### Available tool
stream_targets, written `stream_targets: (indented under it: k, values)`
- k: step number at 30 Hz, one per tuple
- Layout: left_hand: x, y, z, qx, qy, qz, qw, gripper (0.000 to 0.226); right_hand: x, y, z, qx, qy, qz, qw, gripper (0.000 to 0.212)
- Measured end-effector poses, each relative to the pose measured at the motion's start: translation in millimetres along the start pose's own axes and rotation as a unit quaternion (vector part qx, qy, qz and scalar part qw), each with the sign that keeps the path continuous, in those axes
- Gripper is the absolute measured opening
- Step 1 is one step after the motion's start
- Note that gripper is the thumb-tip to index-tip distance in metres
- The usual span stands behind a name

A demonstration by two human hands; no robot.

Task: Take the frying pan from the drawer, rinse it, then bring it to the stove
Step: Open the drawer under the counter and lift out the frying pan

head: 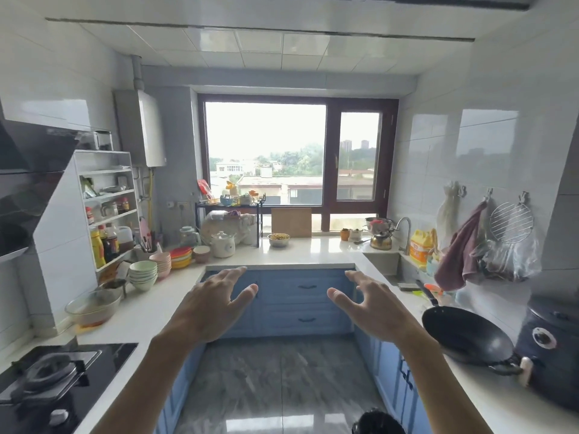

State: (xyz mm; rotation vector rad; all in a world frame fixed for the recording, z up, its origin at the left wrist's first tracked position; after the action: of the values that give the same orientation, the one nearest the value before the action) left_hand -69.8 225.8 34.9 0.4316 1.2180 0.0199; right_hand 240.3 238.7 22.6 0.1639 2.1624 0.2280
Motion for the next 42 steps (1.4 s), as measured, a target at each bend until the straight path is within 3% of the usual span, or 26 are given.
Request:
stream_targets:
  k: [2,4,7,8,11,13,18,31,42]
  values:
    - [7,11,-12,0.001,0.0,-0.01,1.0,0.071,11,14,0,0.007,0.001,-0.005,1.0,0.098]
    - [14,23,-23,-0.001,-0.007,-0.022,1.0,0.079,21,25,-1,0.019,0.002,-0.005,1.0,0.105]
    - [23,46,-36,0.003,-0.025,-0.016,1.0,0.126,37,47,1,0.029,0.008,-0.01,1.0,0.113]
    - [29,57,-42,0.002,-0.032,-0.018,0.999,0.125,42,56,3,0.032,0.01,-0.01,0.999,0.113]
    - [51,93,-56,0.004,-0.039,-0.021,0.999,0.079,52,88,10,0.038,0.006,-0.013,0.999,0.112]
    - [64,120,-61,0.009,-0.033,-0.023,0.999,0.071,61,114,17,0.036,0.001,-0.021,0.999,0.109]
    - [98,200,-73,0.016,-0.022,-0.032,0.999,0.071,84,199,42,0.029,-0.011,-0.033,0.999,0.093]
    - [175,431,-105,-0.008,-0.007,-0.036,0.999,0.07,125,441,103,0.032,-0.002,-0.069,0.997,0.093]
    - [272,626,-169,0.03,-0.041,-0.048,0.998,0.074,178,627,146,0.058,-0.027,-0.065,0.996,0.087]
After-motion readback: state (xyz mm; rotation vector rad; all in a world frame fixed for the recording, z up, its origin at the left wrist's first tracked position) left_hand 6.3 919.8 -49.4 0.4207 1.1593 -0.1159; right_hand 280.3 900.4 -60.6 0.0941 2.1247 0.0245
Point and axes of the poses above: each hand's wrist, its own y-axis towards the middle knuckle, its own x-axis out of the palm, z = x × y, the point moved 6 cm from there along y, towards the middle knuckle, and after that the axes turned 8 degrees about x, right-handed, at the moved point
